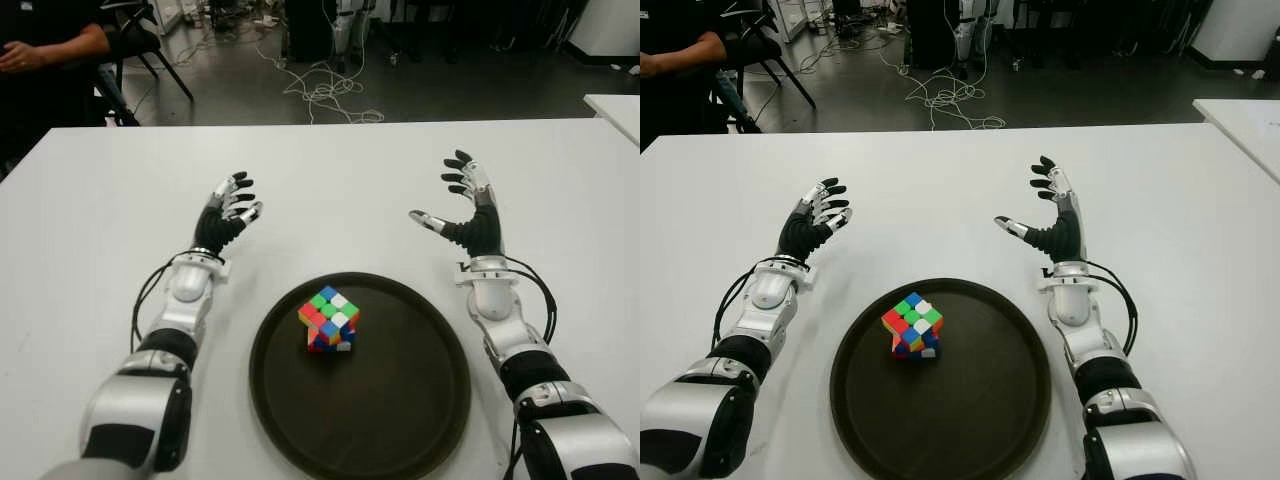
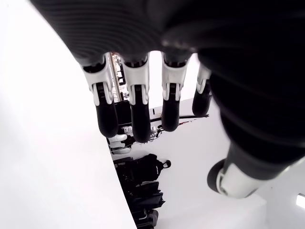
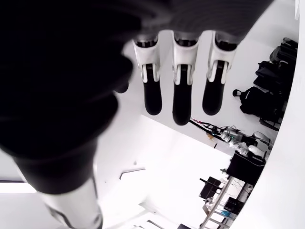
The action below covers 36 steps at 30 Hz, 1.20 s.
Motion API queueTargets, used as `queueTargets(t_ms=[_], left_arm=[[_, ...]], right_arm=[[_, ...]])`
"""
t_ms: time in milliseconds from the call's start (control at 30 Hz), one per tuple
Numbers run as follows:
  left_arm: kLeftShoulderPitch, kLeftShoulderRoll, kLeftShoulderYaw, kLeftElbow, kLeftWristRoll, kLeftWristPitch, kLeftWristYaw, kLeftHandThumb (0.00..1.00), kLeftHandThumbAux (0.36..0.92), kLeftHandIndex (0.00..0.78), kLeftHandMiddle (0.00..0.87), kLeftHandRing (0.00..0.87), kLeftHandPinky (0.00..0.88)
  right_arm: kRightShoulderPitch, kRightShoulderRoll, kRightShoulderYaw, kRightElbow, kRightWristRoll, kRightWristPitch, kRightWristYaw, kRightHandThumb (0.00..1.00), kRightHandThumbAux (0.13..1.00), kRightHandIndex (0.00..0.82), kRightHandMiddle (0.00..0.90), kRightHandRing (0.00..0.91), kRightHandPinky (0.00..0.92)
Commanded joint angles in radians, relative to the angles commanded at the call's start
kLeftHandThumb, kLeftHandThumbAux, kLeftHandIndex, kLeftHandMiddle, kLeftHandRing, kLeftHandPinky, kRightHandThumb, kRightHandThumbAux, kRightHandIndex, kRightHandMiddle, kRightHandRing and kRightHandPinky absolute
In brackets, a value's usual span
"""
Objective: Pick up the Rubik's Cube and put it in the plate
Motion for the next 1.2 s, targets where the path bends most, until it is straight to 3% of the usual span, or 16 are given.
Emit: queueTargets(t_ms=[600,767,967,1200], left_arm=[[0.001,-0.004,0.005,0.002,-0.009,0.001,-0.009,0.167,0.713,0.136,0.187,0.201,0.224],[0.0,-0.006,0.01,0.004,-0.016,0.007,-0.02,0.162,0.717,0.133,0.183,0.198,0.224],[0.0,-0.005,0.009,0.005,-0.012,0.002,-0.016,0.161,0.721,0.137,0.184,0.202,0.233],[0.002,-0.003,0.006,0.002,-0.008,0.0,-0.016,0.157,0.721,0.138,0.185,0.205,0.231]], right_arm=[[-0.037,-0.005,-0.041,0.094,0.093,0.054,0.113,0.036,0.822,0.147,0.234,0.238,0.251],[-0.046,-0.001,-0.053,0.098,0.123,0.098,0.153,0.02,0.8,0.144,0.237,0.246,0.265],[-0.06,0.024,-0.112,0.086,0.251,0.217,0.282,0.002,0.799,0.144,0.242,0.268,0.316],[-0.066,0.029,-0.136,0.068,0.284,0.292,0.306,0.002,0.829,0.146,0.244,0.277,0.335]])
